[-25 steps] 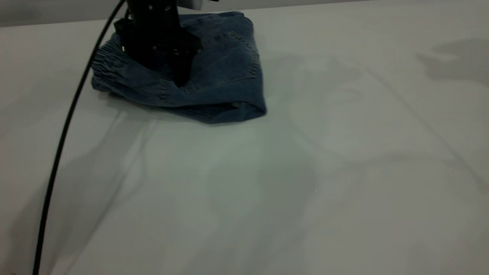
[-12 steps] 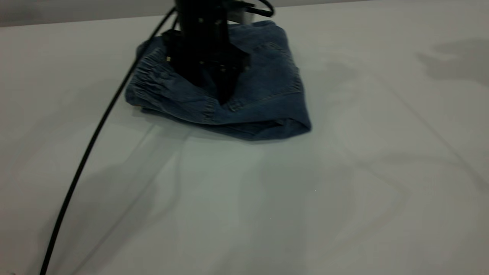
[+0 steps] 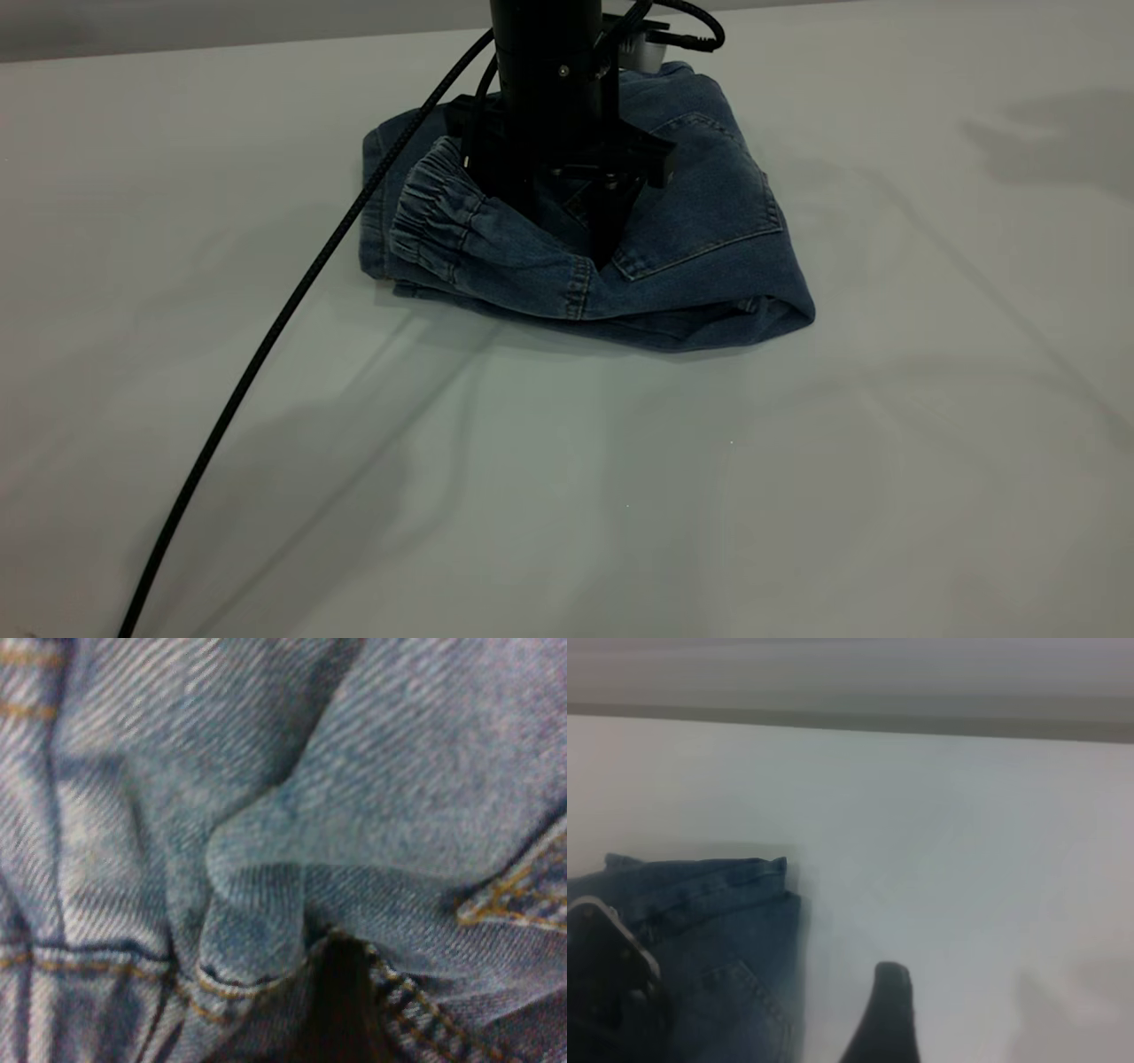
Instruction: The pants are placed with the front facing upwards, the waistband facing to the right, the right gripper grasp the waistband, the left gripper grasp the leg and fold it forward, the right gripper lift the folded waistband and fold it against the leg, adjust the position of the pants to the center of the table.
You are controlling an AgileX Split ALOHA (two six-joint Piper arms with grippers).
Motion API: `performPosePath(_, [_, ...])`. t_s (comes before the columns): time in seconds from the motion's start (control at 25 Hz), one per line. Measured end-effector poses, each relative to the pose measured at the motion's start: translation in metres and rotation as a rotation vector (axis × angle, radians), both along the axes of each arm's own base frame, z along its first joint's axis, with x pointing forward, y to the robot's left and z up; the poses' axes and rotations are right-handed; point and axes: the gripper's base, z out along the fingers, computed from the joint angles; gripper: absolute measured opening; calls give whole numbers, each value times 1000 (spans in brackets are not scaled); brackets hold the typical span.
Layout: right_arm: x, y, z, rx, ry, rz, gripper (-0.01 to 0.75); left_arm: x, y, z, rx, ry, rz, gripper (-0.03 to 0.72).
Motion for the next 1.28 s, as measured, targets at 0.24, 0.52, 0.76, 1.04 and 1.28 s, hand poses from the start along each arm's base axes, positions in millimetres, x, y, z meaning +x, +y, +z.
performPosePath(0.24, [0,0,0,7,-1,-1,580,0,-1,3,-12,1,24,548])
performPosePath(0.52, [-1,1,1,14,4,2,580,2,-4,49,-71,-73,-65,548])
performPosePath(0.76, [-15,2,25,-12,-49,7,580,6,6,113,-45,-236,-138,548])
performPosePath(1.04, [-53,10,69,-25,-105,50,580,1,24,194,-6,-443,-179,548])
performPosePath(1.28, [-102,21,111,-8,-138,85,580,-18,38,262,-63,-575,-167,548])
